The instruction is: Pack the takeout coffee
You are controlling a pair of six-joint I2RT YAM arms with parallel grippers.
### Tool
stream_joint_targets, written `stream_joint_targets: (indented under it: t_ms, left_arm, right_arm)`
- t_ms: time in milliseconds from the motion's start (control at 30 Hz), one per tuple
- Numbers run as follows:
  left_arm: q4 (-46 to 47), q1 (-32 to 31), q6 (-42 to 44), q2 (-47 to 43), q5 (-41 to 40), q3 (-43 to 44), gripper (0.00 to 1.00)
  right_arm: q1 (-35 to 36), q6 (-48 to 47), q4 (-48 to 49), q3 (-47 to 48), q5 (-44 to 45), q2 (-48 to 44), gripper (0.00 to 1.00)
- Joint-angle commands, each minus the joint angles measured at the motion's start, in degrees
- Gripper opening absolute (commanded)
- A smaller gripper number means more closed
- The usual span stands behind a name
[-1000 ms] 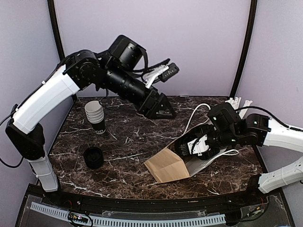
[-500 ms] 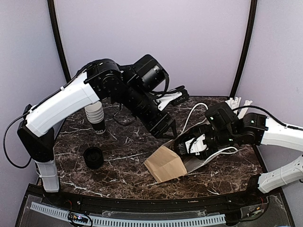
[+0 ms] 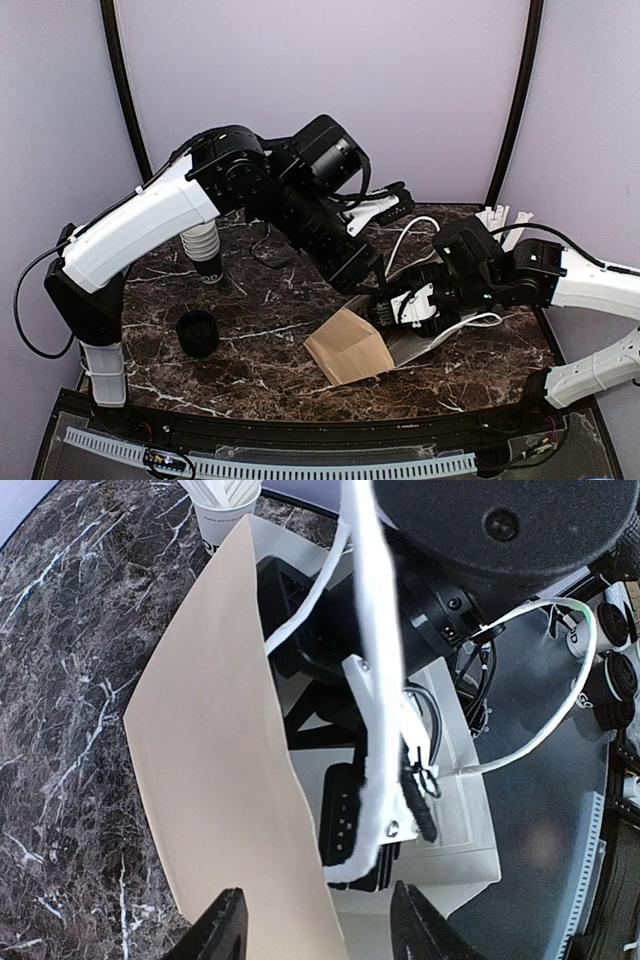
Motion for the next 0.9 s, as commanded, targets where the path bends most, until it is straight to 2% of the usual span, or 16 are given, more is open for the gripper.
stream_joint_targets:
  t_ms: [0,100,200,367,467,633,733,867]
  left_arm:
    - [-0.06,-1.01,1.09,-1.10,-2.30,2.22,0.54]
    - [-0.47,-1.40,1.21,-1.37,-3.26,2.15,0.57]
    - [-1.55,-1.60,1.30,-1.01,-5.78,0.10,0.52]
    - [-2.27,-2.20,1.52,-0.72,-5.35,-1.68,0.47]
    - [-2.52,-2.38,1.98,-0.30,-6.04,-1.87,0.37]
    - [-0.97,-2.75,4.25,-0.21,-5.82,-2.50,0.08]
    - [1.36,-3.42,6.62,-0.03,-7.08,-3.03,0.01]
    - [5.02,-5.60,12.35,0.44,-15.06,-3.83,0.00]
  right_arm:
    - [0.29,0.87,1.44,1.12,0.25,0.12,0.38]
    - [0.27,0.94,1.55,1.10,0.29,0.11,0.38]
    - [0.28,1.11,1.55,1.20,0.48,0.03,0.38]
    - [0.27,1.56,1.18,1.18,0.48,-0.20,0.38]
    - [0.29,1.64,1.12,1.15,0.90,-0.37,0.38]
    - [0.29,3.33,0.47,0.53,0.90,-1.46,0.37]
    - [0.33,3.65,1.05,-0.99,0.87,-3.33,0.36]
    - [0.41,0.86,4.82,-6.38,-0.11,-9.14,0.36]
